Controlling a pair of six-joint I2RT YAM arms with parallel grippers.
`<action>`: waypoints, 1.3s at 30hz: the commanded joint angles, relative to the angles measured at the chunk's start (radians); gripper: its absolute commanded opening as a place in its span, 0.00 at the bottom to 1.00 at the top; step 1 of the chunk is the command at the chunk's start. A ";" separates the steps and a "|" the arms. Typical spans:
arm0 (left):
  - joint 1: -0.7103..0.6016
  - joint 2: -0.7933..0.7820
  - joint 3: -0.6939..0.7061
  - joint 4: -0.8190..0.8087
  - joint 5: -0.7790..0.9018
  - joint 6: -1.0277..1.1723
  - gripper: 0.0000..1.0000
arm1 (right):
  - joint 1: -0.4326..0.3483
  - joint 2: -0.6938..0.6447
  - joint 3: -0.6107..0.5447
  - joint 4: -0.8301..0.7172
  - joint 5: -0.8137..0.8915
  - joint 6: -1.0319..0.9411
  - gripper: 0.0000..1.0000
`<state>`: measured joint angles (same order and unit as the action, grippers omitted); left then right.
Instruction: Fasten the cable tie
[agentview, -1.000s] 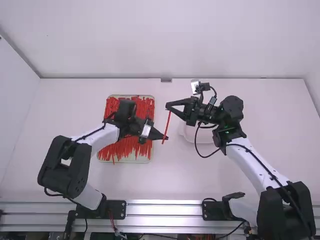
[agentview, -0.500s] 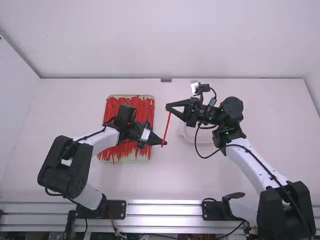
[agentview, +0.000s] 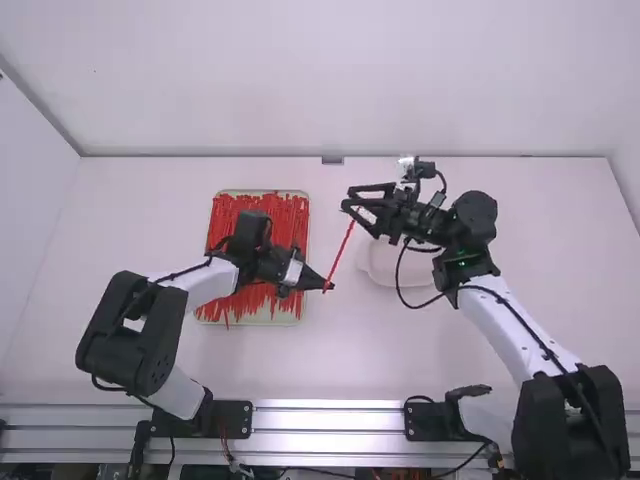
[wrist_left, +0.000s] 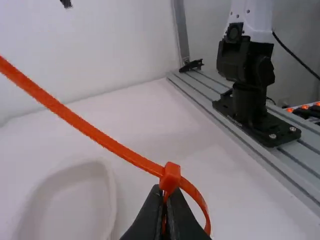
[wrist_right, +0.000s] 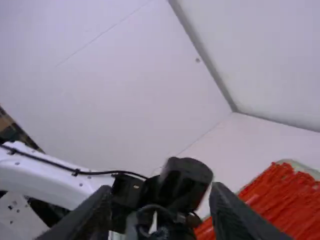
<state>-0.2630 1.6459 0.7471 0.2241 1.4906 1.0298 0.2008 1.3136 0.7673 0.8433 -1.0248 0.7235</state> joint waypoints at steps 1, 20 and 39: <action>-0.006 0.002 -0.002 0.051 0.008 -0.152 0.02 | -0.047 -0.010 0.028 0.004 0.004 -0.043 0.97; -0.004 0.002 -0.002 0.954 -0.172 -0.969 0.02 | -0.063 -0.008 0.027 -0.175 -0.126 -0.254 0.99; -0.007 0.002 -0.002 1.202 -0.172 -1.198 0.02 | 0.125 -0.008 0.027 -0.177 0.002 -0.250 0.89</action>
<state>-0.2638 1.6466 0.7471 1.4227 1.3220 -0.1474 0.3141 1.3136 0.7673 0.6621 -1.0435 0.4709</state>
